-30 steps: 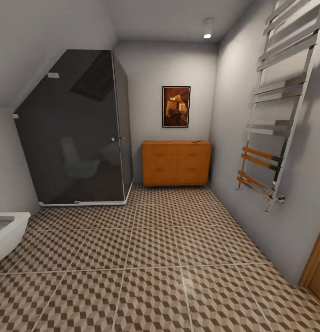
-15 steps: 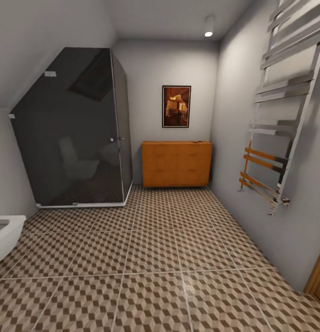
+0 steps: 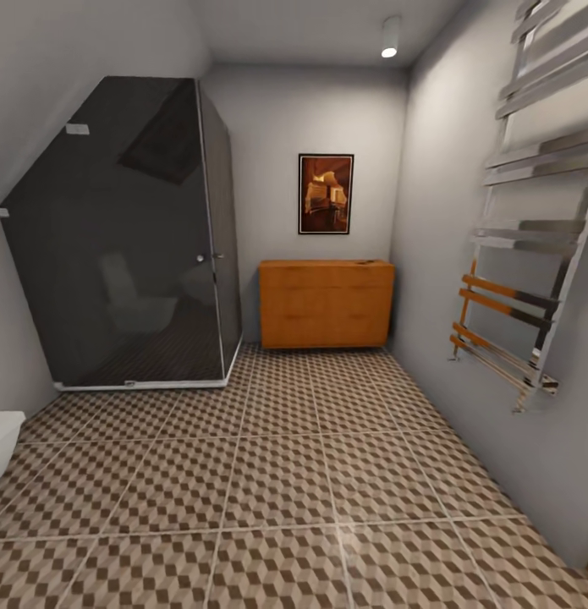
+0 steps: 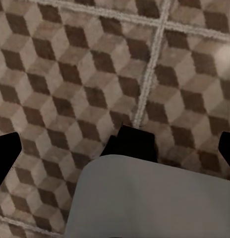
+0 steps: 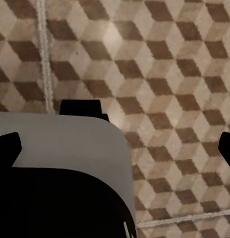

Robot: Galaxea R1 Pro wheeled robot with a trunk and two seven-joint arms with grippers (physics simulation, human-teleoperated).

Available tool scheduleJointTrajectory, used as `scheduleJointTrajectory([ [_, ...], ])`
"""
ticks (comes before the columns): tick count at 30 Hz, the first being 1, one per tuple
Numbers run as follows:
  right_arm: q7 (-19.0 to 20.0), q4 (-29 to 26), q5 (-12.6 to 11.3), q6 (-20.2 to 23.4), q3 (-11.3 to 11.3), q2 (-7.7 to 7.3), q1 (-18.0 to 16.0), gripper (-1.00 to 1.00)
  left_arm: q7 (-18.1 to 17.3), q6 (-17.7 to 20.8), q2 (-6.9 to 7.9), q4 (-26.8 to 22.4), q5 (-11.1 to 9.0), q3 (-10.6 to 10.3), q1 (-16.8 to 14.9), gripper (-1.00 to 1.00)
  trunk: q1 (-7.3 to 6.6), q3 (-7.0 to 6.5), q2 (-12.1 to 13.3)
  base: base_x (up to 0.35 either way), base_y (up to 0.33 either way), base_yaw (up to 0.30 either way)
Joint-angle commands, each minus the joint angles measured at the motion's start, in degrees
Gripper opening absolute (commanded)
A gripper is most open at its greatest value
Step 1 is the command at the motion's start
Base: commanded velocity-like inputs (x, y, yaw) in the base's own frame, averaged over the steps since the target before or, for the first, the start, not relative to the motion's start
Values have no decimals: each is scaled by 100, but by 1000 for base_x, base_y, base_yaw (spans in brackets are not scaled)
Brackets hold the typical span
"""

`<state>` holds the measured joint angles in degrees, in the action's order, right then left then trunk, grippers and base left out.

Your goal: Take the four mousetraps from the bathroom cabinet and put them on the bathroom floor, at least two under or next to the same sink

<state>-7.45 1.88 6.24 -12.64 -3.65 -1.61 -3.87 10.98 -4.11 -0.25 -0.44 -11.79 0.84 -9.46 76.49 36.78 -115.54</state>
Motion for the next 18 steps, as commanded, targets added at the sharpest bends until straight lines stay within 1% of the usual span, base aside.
scheduleJointTrajectory([
  [1,-24,20,61,-33,-39,0,-8,100,10,-22,-2,3,-35,5,-4,100,2,6,-3,320,0,0],
  [18,-28,19,49,-34,-41,6,-8,100,2,25,-2,-2,-34,4,-4,100,2,6,-3,321,0,0],
])
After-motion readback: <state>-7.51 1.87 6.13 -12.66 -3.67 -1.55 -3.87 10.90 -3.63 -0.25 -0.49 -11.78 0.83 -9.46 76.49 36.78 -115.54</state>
